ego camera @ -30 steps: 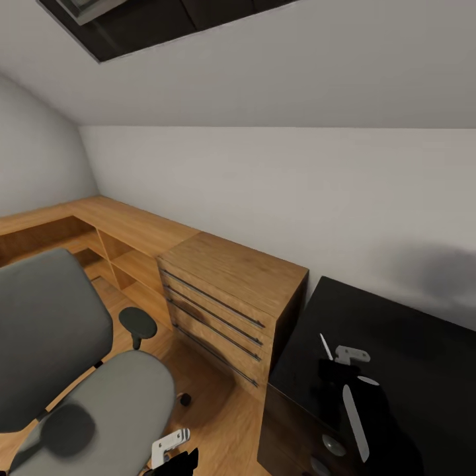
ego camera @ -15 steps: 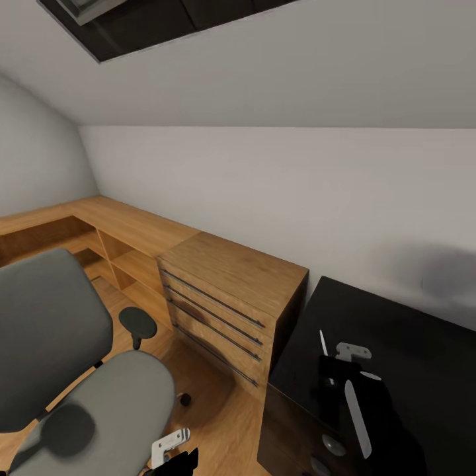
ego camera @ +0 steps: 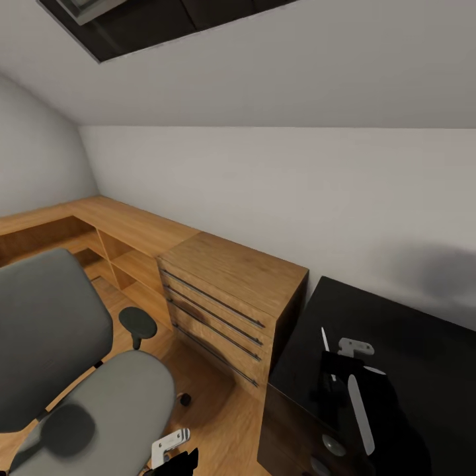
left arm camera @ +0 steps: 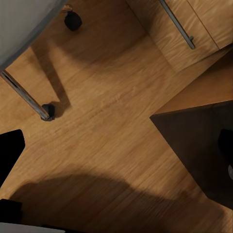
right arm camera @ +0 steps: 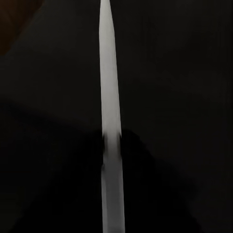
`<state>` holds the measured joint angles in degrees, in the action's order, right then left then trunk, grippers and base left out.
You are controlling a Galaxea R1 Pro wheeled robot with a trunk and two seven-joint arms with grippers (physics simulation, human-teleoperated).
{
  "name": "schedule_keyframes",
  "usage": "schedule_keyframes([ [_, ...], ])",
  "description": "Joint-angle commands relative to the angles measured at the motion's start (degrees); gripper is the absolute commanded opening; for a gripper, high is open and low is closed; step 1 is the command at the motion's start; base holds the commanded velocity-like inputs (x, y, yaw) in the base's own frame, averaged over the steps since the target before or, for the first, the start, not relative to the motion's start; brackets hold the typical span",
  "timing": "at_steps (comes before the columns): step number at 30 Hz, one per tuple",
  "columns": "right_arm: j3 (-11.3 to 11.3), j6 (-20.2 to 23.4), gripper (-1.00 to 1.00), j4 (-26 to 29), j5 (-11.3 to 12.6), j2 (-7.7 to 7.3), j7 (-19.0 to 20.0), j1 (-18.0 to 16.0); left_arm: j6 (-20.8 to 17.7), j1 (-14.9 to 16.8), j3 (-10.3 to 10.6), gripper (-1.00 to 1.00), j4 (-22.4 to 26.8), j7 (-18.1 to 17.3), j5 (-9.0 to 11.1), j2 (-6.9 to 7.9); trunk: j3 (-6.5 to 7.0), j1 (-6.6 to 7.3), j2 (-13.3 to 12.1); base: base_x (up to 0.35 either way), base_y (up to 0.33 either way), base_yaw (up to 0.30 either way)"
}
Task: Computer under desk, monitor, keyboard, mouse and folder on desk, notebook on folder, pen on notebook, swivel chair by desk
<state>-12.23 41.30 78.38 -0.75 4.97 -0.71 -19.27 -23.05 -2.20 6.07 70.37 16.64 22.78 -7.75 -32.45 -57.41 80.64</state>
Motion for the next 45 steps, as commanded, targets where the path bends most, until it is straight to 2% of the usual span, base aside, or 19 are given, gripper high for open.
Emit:
schedule_keyframes([
  [1,-0.06,0.31,-1.00,0.37,0.14,0.04,-0.16,-0.01,-0.15,0.00,0.08,1.00,0.12,0.50,0.60,0.01,-0.05,0.00,0.03,0.000,0.000,0.000],
  [8,-0.07,0.28,-1.00,0.90,0.14,0.04,-0.18,0.02,-0.15,0.00,0.08,1.00,0.12,0.50,0.60,0.01,-0.05,0.00,0.03,0.000,0.000,0.000],
  [19,-0.15,0.48,-1.00,7.36,0.14,0.13,-0.25,0.44,-0.15,0.00,0.08,1.00,0.12,0.55,0.60,0.01,1.93,2.41,-4.38,0.000,0.000,0.000],
  [27,-0.27,0.96,-1.00,8.84,0.47,0.21,-0.28,0.46,-0.15,0.00,0.08,1.00,0.12,0.56,0.60,0.01,3.36,4.17,-7.59,0.000,0.000,0.000],
  [29,-0.13,2.10,-1.00,9.62,0.71,0.90,-0.19,0.46,-0.15,0.00,0.08,1.00,0.12,0.56,0.60,0.01,3.72,4.61,-8.39,0.000,0.000,0.000],
  [37,-0.37,2.21,-1.00,9.95,1.01,1.10,-0.17,0.46,-0.15,0.00,0.08,1.00,0.12,0.58,0.60,0.01,5.16,6.37,-11.60,0.000,0.000,-0.011],
  [45,-0.42,2.04,-1.00,9.95,0.95,1.01,-0.16,0.46,-0.15,0.00,0.04,1.00,0.12,0.66,0.60,0.01,6.68,8.12,-14.81,0.000,0.000,-0.231],
])
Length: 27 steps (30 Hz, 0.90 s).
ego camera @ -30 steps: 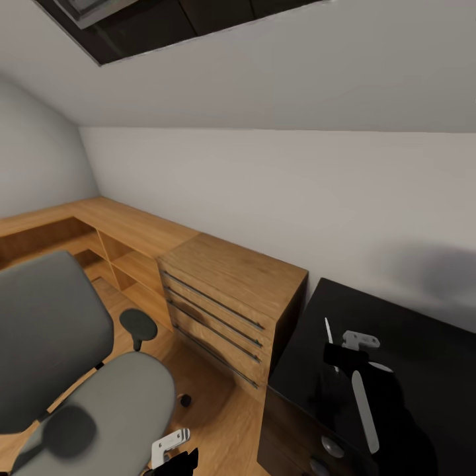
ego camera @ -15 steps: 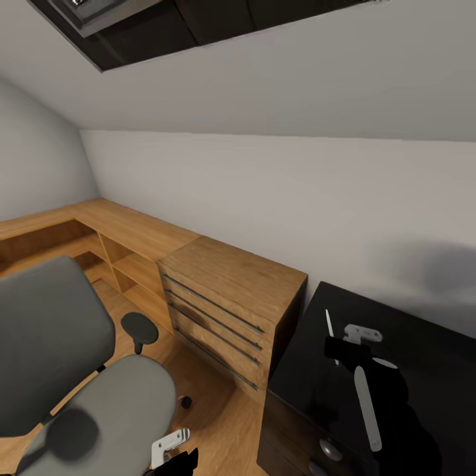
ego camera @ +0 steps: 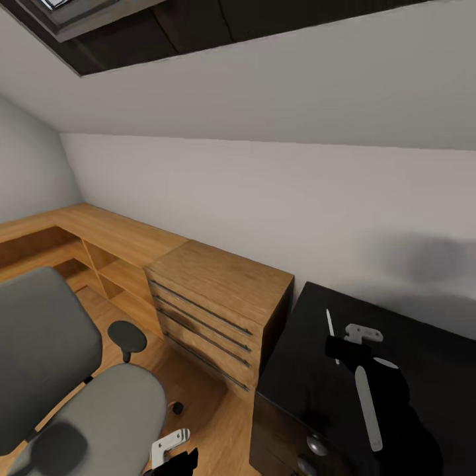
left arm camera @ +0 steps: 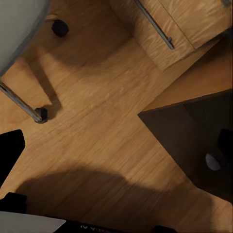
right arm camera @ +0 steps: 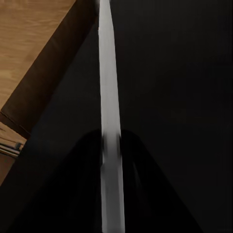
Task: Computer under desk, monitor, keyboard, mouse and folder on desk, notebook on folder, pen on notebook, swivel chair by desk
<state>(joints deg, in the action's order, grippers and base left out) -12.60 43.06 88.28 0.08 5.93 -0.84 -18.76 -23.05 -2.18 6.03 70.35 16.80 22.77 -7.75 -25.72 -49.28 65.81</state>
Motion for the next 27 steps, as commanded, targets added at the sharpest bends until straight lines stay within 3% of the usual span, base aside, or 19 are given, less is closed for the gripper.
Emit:
schedule_keyframes([
  [1,-0.05,0.25,-1.00,0.05,0.11,0.07,-0.04,-0.05,-0.15,-0.01,0.06,1.00,0.14,0.50,0.61,0.02,0.14,0.22,-0.38,0.000,0.000,-0.287],
  [6,-0.05,0.21,-1.00,0.05,0.10,0.12,-0.10,-0.05,-0.15,-0.01,0.04,1.00,0.14,0.45,0.61,0.06,1.04,1.32,-2.38,-0.144,0.000,-0.204],
  [14,-0.46,0.18,-1.00,-0.04,0.01,0.08,-0.21,-0.05,-0.15,-0.01,0.03,1.00,0.23,0.17,0.61,0.10,2.48,3.08,-5.59,-0.322,0.000,-0.016],
  [18,-4.44,0.20,-1.00,-0.04,0.08,0.10,-0.21,-0.05,-0.15,-0.01,-0.05,1.00,0.29,0.25,0.66,0.18,3.34,3.95,-7.19,-0.056,0.000,-0.192],
  [27,-5.69,0.21,-1.00,-0.19,0.04,0.06,-0.23,-0.05,-0.15,-0.01,-0.06,1.00,0.31,0.42,0.70,0.17,3.73,3.95,-7.19,-0.004,0.000,-0.256],
])
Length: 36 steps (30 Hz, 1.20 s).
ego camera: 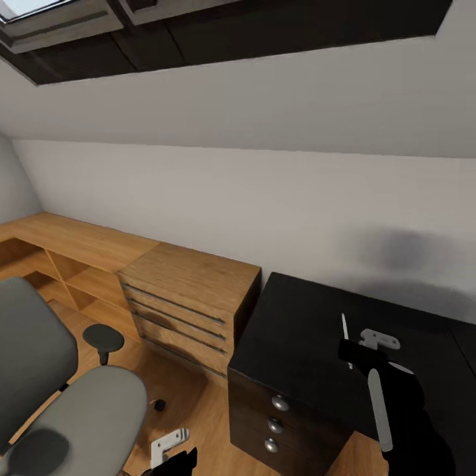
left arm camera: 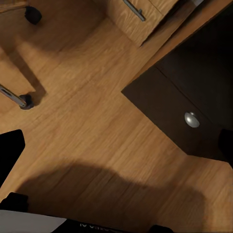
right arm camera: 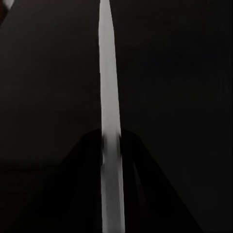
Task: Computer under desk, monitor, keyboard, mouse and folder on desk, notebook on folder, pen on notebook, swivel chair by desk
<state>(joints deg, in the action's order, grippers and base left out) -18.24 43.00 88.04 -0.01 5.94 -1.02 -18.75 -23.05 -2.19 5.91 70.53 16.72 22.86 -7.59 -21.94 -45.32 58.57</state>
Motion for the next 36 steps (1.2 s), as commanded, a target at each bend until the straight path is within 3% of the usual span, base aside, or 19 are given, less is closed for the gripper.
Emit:
schedule_keyframes([
  [1,-0.30,0.26,-1.00,0.03,0.12,0.04,-0.07,-0.06,-0.15,-0.01,0.07,1.00,0.14,0.50,0.61,0.02,-0.01,-0.01,0.04,0.000,0.000,-0.265],
  [4,-2.94,0.31,-1.00,-0.06,0.16,0.04,-0.09,-0.06,-0.15,-0.01,0.07,1.00,0.14,0.50,0.61,0.03,0.12,-0.01,0.04,0.000,0.000,-0.266],
  [10,-4.58,0.33,-1.00,-0.27,-0.09,-0.13,-1.58,-0.06,-0.15,-0.01,0.07,1.00,0.06,0.50,0.61,0.01,0.37,-0.01,0.04,0.000,0.000,-0.269],
  [12,-4.46,0.31,-1.00,-0.25,-0.09,-0.14,-5.96,-0.06,-0.15,-0.01,0.07,1.00,0.06,0.50,0.59,0.01,0.46,-0.01,0.04,0.000,0.000,-0.269],
  [13,-4.14,0.17,-1.00,-0.29,0.06,-0.14,-11.64,-0.06,-0.15,-0.01,0.07,1.00,0.05,0.50,0.59,0.01,0.50,-0.01,0.04,0.000,0.000,-0.269],
  [14,-3.91,0.10,-1.00,-0.30,0.14,-0.16,-13.76,-0.06,-0.15,-0.01,0.07,1.00,0.05,0.50,0.60,0.00,0.54,-0.01,0.04,0.000,0.000,-0.269],
  [19,-3.45,0.03,-1.00,-0.32,0.12,-0.49,-16.94,-0.11,-0.15,-0.01,0.07,1.00,0.03,0.50,0.60,0.00,0.75,-0.01,0.04,0.000,0.000,-0.269],
  [21,-3.34,0.11,-1.00,-0.32,0.11,-1.54,-17.25,-0.13,-0.15,-0.01,0.07,1.00,-0.02,0.50,0.61,-0.04,0.83,-0.01,0.04,0.000,0.000,-0.269],
  [24,-3.37,0.13,-1.00,-0.38,0.30,-4.52,-17.05,-0.14,-0.15,-0.01,0.07,1.00,-0.03,0.50,0.58,-0.05,0.96,-0.01,0.04,0.000,0.000,-0.269],
  [30,-3.38,0.08,-1.00,-1.14,0.60,-6.98,-16.88,-0.20,-0.15,-0.01,0.07,1.00,-0.04,0.50,0.61,-0.06,1.21,-0.01,0.04,0.000,0.000,-0.269],
  [34,-3.45,0.07,-1.00,-5.10,1.83,-9.45,-16.84,-0.47,-0.15,-0.01,0.07,1.00,-0.04,0.50,0.61,-0.06,1.38,-0.01,0.04,0.000,0.000,-0.269],
  [36,-3.53,0.14,-1.00,-8.43,4.20,-11.76,-16.85,-1.16,-0.15,-0.01,0.07,1.00,-0.04,0.50,0.56,-0.06,1.46,-0.01,0.04,0.000,0.000,-0.269],
])
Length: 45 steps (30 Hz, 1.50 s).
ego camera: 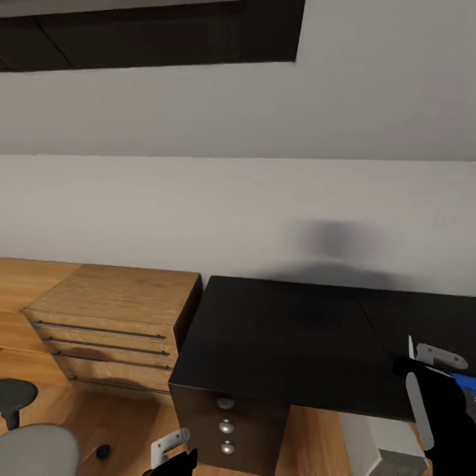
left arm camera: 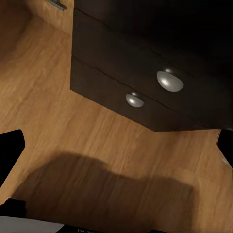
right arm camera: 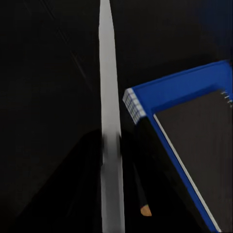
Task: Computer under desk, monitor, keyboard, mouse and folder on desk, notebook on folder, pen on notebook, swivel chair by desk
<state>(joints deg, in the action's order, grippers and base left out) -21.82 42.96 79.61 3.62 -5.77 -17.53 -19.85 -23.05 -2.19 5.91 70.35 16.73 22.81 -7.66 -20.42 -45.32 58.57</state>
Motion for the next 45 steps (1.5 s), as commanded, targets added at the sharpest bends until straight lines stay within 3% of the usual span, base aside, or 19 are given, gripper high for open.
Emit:
schedule_keyframes([
  [1,-0.01,0.22,-1.00,-1.13,2.05,-1.09,-0.36,-0.49,-0.15,-0.01,0.07,1.00,0.13,0.50,0.59,0.01,-0.02,-0.01,0.05,0.000,0.000,-0.269],
  [2,-0.04,0.23,-1.00,-1.63,2.96,-1.63,-0.39,-0.65,-0.15,-0.01,0.07,1.00,0.13,0.50,0.59,0.03,0.03,-0.01,0.05,0.000,0.000,-0.269],
  [4,-0.13,0.38,-1.00,-3.90,7.74,-4.15,-0.67,-1.20,-0.15,-0.01,0.07,1.00,0.13,0.50,0.60,0.02,0.11,-0.01,0.05,0.000,0.000,-0.269],
  [9,-0.15,0.54,-1.00,-6.17,10.78,-5.83,-1.07,-1.58,-0.15,-0.01,0.07,1.00,0.13,0.50,0.62,0.01,0.32,-0.01,0.05,0.000,0.000,-0.269],
  [20,0.21,0.60,-1.00,-7.08,11.28,-6.02,-1.08,-1.87,-0.15,-0.01,0.07,1.00,0.13,0.50,0.60,0.01,0.78,-0.01,0.05,0.000,0.000,-0.269],
  [24,1.33,0.56,-1.00,-7.37,11.27,-6.00,-1.04,-1.88,-0.15,-0.01,0.07,1.00,0.20,0.37,0.64,0.01,0.93,-0.01,0.05,0.000,0.000,-0.255],
  [35,3.10,0.47,-1.00,-8.79,11.19,-6.00,-1.01,-1.93,-0.23,-0.01,0.08,1.00,2.43,0.60,0.79,0.00,0.99,-0.01,0.05,0.000,0.000,-0.051],
  [45,5.69,0.55,-1.00,-9.03,11.23,-6.01,-0.85,-1.94,-0.24,-0.01,-0.31,1.00,2.95,0.76,0.92,-0.05,-0.80,-2.21,4.06,0.000,0.000,0.000],
])
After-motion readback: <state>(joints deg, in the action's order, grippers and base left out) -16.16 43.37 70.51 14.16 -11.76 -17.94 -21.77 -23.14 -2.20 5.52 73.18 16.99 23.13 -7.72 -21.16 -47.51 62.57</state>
